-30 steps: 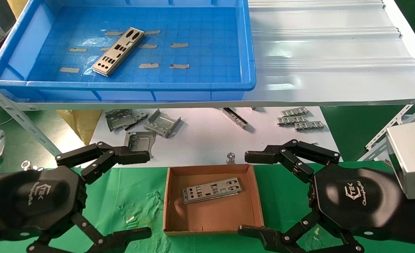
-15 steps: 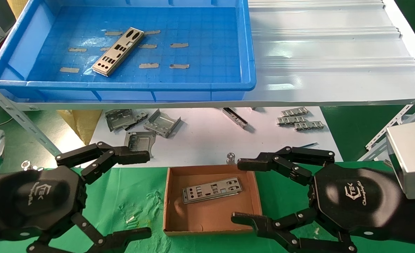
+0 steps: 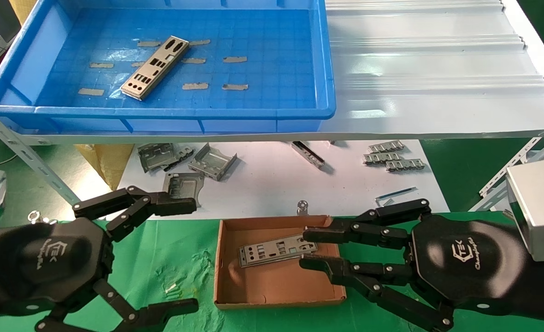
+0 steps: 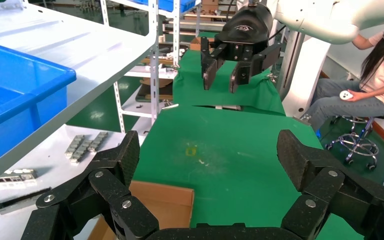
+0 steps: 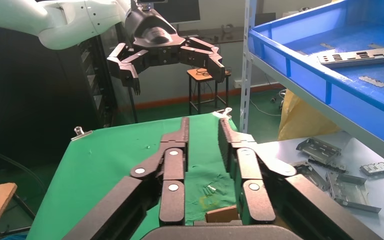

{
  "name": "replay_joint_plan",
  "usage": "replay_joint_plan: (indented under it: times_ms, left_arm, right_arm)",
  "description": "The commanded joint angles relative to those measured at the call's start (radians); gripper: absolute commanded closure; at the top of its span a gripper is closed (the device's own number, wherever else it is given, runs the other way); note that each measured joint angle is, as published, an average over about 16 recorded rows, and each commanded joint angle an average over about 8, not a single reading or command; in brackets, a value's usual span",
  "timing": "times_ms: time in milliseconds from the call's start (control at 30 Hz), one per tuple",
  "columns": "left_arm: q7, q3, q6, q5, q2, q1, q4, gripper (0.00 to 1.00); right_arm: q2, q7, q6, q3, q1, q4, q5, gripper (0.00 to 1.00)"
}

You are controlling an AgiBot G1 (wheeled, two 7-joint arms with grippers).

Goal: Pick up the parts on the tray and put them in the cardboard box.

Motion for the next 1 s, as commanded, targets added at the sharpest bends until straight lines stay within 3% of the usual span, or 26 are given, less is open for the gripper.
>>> replay_joint_plan:
  times_ms: [33, 1000]
  left_arm:
    - [0.0, 0.0, 0.0, 0.0, 0.0, 0.0, 0.0, 0.0]
    - [0.0, -0.001, -0.002, 0.0, 0.001, -0.002, 0.0, 0.0]
  right_arm:
    - [0.0, 0.0, 0.0, 0.0, 0.0, 0.0, 0.0, 1.0]
    - [0.0, 0.0, 0.0, 0.0, 0.0, 0.0, 0.0, 1.0]
